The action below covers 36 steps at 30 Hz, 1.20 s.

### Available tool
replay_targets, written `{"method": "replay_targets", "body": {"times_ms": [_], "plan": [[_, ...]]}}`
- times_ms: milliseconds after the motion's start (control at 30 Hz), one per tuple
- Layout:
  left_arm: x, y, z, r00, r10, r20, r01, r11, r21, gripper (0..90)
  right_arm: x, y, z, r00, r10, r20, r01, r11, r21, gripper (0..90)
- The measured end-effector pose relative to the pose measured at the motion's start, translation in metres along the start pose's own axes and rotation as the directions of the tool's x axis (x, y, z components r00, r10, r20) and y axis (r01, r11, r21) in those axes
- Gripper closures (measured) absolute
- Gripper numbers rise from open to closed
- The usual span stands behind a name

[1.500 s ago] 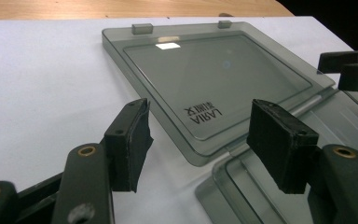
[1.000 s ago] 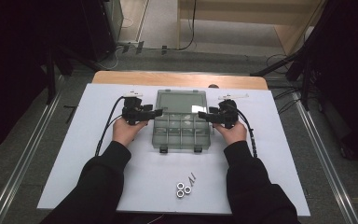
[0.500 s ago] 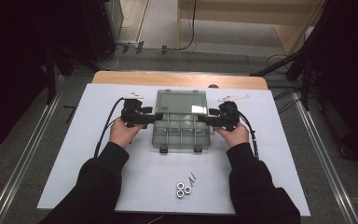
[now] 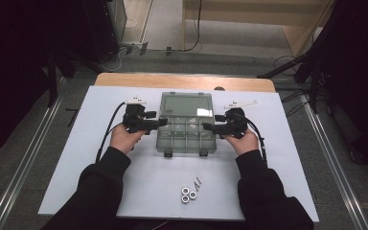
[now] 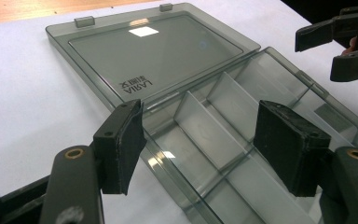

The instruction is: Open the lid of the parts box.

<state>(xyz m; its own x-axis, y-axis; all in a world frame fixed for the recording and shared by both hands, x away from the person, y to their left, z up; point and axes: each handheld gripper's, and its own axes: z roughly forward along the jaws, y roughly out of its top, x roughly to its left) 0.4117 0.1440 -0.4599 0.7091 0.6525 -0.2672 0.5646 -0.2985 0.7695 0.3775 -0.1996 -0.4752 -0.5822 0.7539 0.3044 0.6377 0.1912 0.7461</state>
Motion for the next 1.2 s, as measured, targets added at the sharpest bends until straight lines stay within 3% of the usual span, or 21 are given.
{"method": "replay_targets", "body": {"times_ms": [400, 1200], "plan": [[-0.009, -0.005, -0.01, 0.9997, 0.024, 0.006, -0.024, 0.9997, 0.01, 32.8, 0.007, -0.004, -0.008, 0.9999, -0.009, -0.012, 0.009, 1.0, 0.006, 28.5], [-0.029, -0.025, -0.036, 0.9951, 0.093, 0.034, -0.094, 0.9949, 0.036, 32.8, 0.029, -0.024, -0.024, 0.9967, -0.073, -0.036, 0.073, 0.997, 0.024, 28.3]]}}
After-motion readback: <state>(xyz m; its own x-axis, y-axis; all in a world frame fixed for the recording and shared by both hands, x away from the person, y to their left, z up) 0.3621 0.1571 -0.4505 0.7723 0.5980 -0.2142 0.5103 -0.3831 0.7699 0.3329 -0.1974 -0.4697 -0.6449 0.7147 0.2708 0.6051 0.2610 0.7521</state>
